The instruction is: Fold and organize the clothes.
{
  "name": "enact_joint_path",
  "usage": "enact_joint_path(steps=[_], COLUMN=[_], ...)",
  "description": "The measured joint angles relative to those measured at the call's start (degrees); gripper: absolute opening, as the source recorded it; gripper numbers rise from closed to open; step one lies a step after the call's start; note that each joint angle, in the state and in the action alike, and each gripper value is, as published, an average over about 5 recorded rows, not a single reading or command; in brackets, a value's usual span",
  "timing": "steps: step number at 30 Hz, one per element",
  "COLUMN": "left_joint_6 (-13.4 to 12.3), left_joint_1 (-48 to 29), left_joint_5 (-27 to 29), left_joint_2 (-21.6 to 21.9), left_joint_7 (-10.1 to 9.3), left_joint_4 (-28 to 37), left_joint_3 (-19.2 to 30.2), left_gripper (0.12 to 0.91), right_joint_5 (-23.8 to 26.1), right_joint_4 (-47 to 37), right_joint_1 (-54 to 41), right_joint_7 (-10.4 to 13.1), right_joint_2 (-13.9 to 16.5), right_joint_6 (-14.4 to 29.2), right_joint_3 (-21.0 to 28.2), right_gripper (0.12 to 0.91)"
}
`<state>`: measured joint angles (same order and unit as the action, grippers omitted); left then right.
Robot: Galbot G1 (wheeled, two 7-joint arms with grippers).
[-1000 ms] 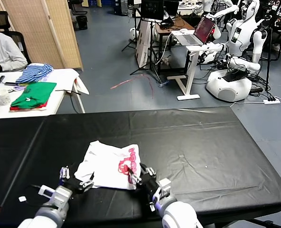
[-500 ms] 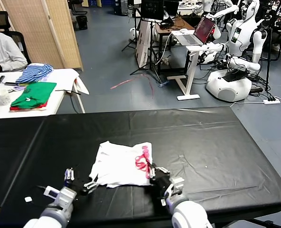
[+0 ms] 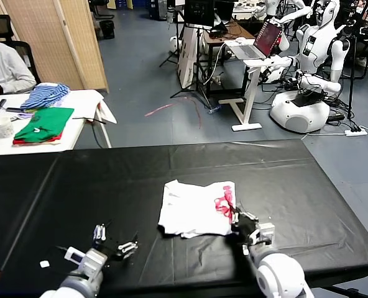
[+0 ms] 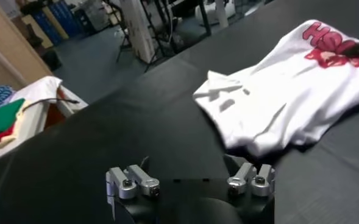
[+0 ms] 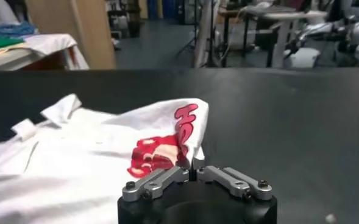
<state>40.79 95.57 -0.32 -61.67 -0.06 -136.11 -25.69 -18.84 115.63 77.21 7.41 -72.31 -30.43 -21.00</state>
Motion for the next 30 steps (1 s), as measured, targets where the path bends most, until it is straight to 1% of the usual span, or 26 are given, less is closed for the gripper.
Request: enact_joint_path(steps=[8, 9, 11, 12, 13, 15, 16, 18, 19, 20, 22, 23, 26, 28, 30], left_joint_6=[0.0, 0.0, 0.0, 0.0, -0.1, -0.3, -0.4, -0.6, -0.8, -1.0, -1.8, -2.2, -3.8, -5.5, -7.8], left_joint_1=[0.1, 0.1, -0.1, -0.2, -0.2, -0.4, -0.5, -0.7, -0.8, -0.9, -1.0, -1.1, -1.5, -2.0, -2.5], left_joint_5=[-0.1, -0.2, -0.3, -0.4, -0.6, -1.2, -1.7, -3.0, -3.8, -4.4, -5.6, -6.0, -6.9, -6.9, -6.4], left_joint_2=[0.1, 0.1, 0.1, 0.1, 0.1, 0.1, 0.0, -0.1, -0.1, -0.2, -0.4, -0.5, -0.7, -1.0, -1.3], left_joint_7=[-0.03, -0.03, -0.04, -0.05, -0.07, -0.21, -0.36, -0.88, -1.18, -1.47, -1.98, -2.20, -2.72, -2.91, -3.06], left_joint_4=[-0.6, -0.6, -0.6, -0.6, -0.7, -0.9, -1.0, -1.3, -1.5, -1.6, -1.6, -1.5, -0.9, -0.3, 0.4], left_joint_3=[0.1, 0.2, 0.5, 0.6, 0.7, 0.9, 0.9, 1.1, 1.2, 1.3, 1.5, 1.6, 2.1, 2.6, 3.3], left_gripper=[0.907, 0.907, 0.907, 0.907, 0.907, 0.907, 0.907, 0.907, 0.907, 0.907, 0.907, 0.907, 0.907, 0.907, 0.907], right_joint_5=[0.2, 0.3, 1.0, 1.6, 2.5, 4.4, 5.2, 6.6, 7.3, 7.9, 9.1, 9.8, 12.1, 14.0, 16.0], right_joint_4=[-0.7, -0.8, -0.6, -0.5, -0.2, 0.4, 0.8, 1.6, 2.0, 2.5, 3.5, 4.2, 6.4, 7.9, 8.9], right_joint_1=[-0.8, -0.8, -0.6, -0.5, -0.3, 0.2, 0.4, 1.0, 1.3, 1.6, 2.5, 3.1, 5.5, 7.4, 9.3], right_joint_7=[-0.1, 0.0, 0.0, 0.0, -0.1, -0.2, -0.4, -0.8, -0.9, -1.1, -1.5, -1.8, -2.6, -3.1, -3.6], right_joint_2=[0.7, 0.6, 0.6, 0.6, 0.6, 0.7, 0.8, 1.0, 1.1, 1.2, 1.3, 1.4, 1.4, 1.4, 1.3], right_joint_6=[-0.6, -0.6, -0.6, -0.5, -0.5, -0.5, -0.5, -0.6, -0.7, -0.9, -1.4, -1.7, -2.0, -2.1, -2.2], right_joint_3=[-0.5, -0.6, -1.1, -1.4, -1.7, -2.5, -2.9, -3.8, -4.2, -4.6, -5.2, -5.5, -6.0, -6.1, -6.3], right_gripper=[0.158, 0.171, 0.236, 0.285, 0.354, 0.468, 0.544, 0.658, 0.729, 0.782, 0.862, 0.885, 0.904, 0.906, 0.907])
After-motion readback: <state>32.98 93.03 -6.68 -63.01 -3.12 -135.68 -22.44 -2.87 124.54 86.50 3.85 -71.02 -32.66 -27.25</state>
